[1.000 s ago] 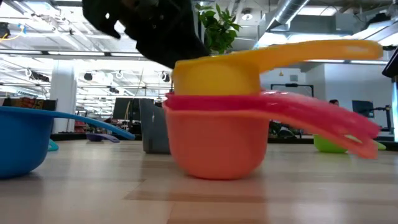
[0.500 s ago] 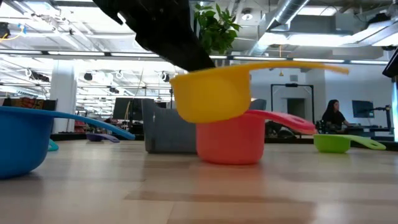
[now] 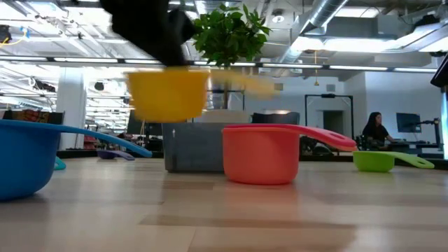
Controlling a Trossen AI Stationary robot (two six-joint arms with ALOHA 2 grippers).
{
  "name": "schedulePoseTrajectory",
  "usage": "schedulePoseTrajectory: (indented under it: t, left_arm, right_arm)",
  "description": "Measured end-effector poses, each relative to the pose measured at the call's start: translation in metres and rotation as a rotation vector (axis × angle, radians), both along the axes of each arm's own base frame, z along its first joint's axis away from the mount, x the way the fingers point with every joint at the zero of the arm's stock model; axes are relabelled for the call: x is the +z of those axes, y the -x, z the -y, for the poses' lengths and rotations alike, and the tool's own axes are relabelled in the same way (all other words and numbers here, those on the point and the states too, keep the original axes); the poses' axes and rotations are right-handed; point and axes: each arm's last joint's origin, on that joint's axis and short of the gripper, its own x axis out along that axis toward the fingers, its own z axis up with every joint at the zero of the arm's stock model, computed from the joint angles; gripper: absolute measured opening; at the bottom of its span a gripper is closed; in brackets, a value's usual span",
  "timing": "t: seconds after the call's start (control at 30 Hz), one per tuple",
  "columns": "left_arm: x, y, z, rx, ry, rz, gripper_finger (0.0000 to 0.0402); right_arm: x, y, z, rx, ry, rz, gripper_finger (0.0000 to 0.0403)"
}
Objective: Nest measuring cups in basket
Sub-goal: Remove the yellow measuring cup from the red measuring cup
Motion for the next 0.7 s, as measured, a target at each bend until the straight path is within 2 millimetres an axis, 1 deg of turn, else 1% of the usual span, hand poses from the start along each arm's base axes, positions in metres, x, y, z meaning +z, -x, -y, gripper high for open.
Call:
schedulePoseTrajectory:
  t: [0.13,0.27,0.47,0.6,0.7]
  left_arm:
    - [-0.008,0.011,-0.004,0.07,-0.017,-0.119,0.0]
    - [-0.023,0.02,-0.007,0.146,-0.013,-0.159,0.0]
    - [-0.04,0.027,-0.009,0.193,0.021,-0.173,0.0]
    - [-0.04,0.027,-0.007,0.222,0.073,-0.167,0.0004]
    - [-0.04,0.027,-0.006,0.234,0.103,-0.176,0.0017]
  right_arm:
    - [0.0,-0.001,-0.001,0.001,-0.002,0.012,0.012]
    - [0.0,-0.001,-0.001,0.001,0.002,0.028,0.012]
    - [0.0,-0.001,-0.001,0.002,0.002,0.029,0.012]
    - [0.0,-0.001,-0.001,0.002,0.002,0.029,0.012]
    - [0.0,-0.001,-0.001,0.002,0.002,0.029,0.012]
